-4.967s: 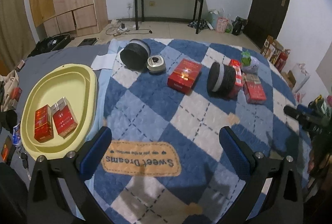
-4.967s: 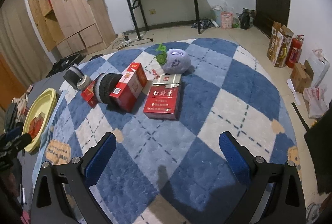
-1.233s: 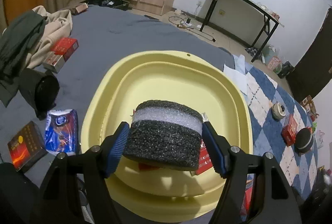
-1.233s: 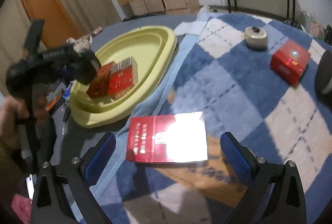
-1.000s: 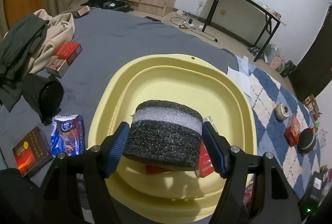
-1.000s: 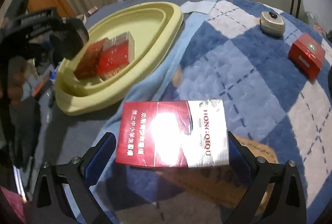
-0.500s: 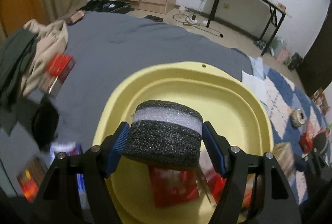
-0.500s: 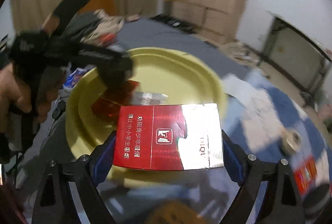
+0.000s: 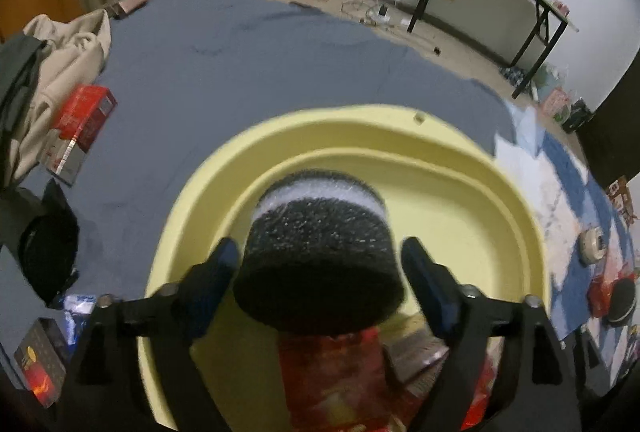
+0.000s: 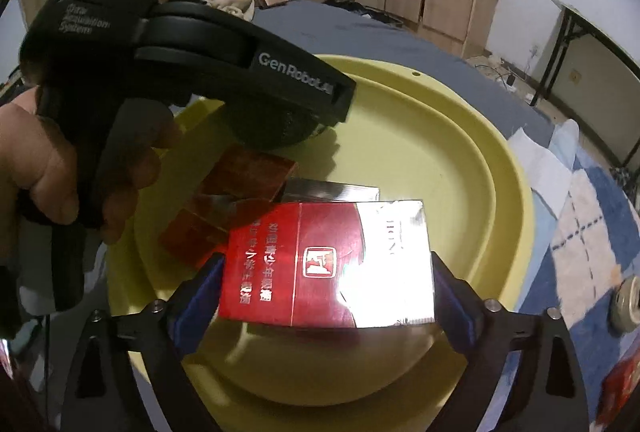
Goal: Organize rigid objects
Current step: 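Lower both held objects into the tray and open both tools, then lift both tools away from the tray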
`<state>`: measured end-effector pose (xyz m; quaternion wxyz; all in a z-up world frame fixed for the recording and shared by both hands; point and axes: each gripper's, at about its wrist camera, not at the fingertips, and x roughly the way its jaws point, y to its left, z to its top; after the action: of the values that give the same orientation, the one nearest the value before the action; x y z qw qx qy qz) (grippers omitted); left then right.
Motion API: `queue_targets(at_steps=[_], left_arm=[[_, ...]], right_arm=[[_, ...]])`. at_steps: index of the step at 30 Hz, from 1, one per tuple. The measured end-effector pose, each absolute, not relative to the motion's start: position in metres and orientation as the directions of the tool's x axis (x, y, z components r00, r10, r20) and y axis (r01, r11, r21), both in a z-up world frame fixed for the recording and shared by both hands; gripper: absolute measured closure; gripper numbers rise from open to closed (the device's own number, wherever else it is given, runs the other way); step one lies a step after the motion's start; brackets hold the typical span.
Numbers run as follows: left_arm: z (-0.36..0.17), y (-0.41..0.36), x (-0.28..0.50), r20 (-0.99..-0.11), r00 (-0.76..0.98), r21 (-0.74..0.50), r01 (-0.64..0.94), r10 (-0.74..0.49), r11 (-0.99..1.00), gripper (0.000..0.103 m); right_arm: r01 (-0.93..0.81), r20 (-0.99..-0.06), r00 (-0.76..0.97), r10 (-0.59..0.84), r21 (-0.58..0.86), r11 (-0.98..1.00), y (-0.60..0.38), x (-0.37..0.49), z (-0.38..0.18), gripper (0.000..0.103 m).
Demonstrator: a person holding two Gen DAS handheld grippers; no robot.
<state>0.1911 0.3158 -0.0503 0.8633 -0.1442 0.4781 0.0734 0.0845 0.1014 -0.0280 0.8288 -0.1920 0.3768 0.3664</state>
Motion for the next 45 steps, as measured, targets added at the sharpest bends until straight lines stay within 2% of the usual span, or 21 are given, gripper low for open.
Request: queue_targets(at_steps=[1, 5, 9, 12, 16, 18, 20, 24, 26, 28, 30, 33, 38, 45], left_arm=[[-0.041, 0.315, 0.187, -0.833, 0.553, -0.181, -0.268, -0.003, 0.946, 0.008], [0.012, 0.306, 0.175, -0.781, 0.625, -0.176, -0.254, 0.022, 0.951, 0.0], [0.069, 0.278, 0.151, -0.717, 0.697, -0.203, -0.217, 0.006, 0.955, 0.0], [0.098, 0.238, 0.126, -0.685, 0.725, -0.259, -0.151, -0.071, 0.954, 0.0], [0.113, 0.171, 0.094, -0.697, 0.709, -0.176, -0.021, -0.11, 0.984, 0.0], [0.114, 0.14, 0.074, -0.704, 0.701, -0.138, 0.027, -0.117, 0.99, 0.0], [0.114, 0.113, 0.055, -0.703, 0.694, -0.153, 0.069, -0.157, 0.986, 0.0], [0.096, 0.08, 0.036, -0.748, 0.576, -0.332, 0.102, -0.328, 0.938, 0.0], [0.087, 0.069, 0.026, -0.762, 0.56, -0.356, 0.059, -0.326, 0.933, 0.0], [0.079, 0.054, 0.015, -0.765, 0.561, -0.33, 0.079, -0.315, 0.941, 0.0], [0.069, 0.04, 0.0, -0.742, 0.606, -0.264, 0.13, -0.287, 0.956, 0.0], [0.053, 0.032, -0.01, -0.736, 0.633, -0.178, 0.16, -0.24, 0.971, 0.0], [0.044, 0.036, -0.002, -0.713, 0.64, -0.243, 0.154, -0.284, 0.958, 0.0], [0.035, 0.018, 0.007, -0.724, 0.632, -0.202, 0.191, -0.278, 0.961, 0.0]], right_arm=[[-0.753, -0.754, 0.451, 0.477, -0.035, 0.657, 0.098, 0.081, -0.023, 0.002], [-0.746, -0.716, 0.473, 0.514, -0.016, 0.665, 0.071, 0.063, 0.003, 0.0], [-0.714, -0.676, 0.52, 0.522, -0.009, 0.7, 0.033, 0.038, 0.029, 0.0], [-0.654, -0.648, 0.577, 0.497, -0.002, 0.756, -0.02, 0.014, 0.047, 0.0], [-0.544, -0.63, 0.656, 0.417, -0.012, 0.839, -0.12, -0.026, 0.069, 0.0], [-0.482, -0.616, 0.698, 0.366, -0.025, 0.876, -0.174, -0.043, 0.081, 0.0], [-0.427, -0.61, 0.726, 0.317, -0.039, 0.903, -0.218, -0.057, 0.094, 0.0], [-0.314, -0.594, 0.776, 0.212, -0.072, 0.947, -0.301, -0.086, 0.119, 0.0], [-0.258, -0.599, 0.78, 0.178, -0.049, 0.965, -0.33, -0.093, 0.129, 0.0], [-0.199, -0.592, 0.789, 0.162, 0.004, 0.98, -0.356, -0.102, 0.13, 0.0], [-0.163, -0.569, 0.808, 0.153, 0.034, 0.986, -0.373, -0.111, 0.121, 0.0], [-0.072, -0.573, 0.818, 0.044, -0.027, 0.997, -0.38, -0.117, 0.108, 0.0], [-0.08, -0.542, 0.827, 0.147, 0.145, 0.986, -0.375, -0.103, 0.109, 0.0], [-0.068, -0.607, 0.786, 0.118, 0.105, 0.992, -0.371, -0.086, 0.083, 0.0]])
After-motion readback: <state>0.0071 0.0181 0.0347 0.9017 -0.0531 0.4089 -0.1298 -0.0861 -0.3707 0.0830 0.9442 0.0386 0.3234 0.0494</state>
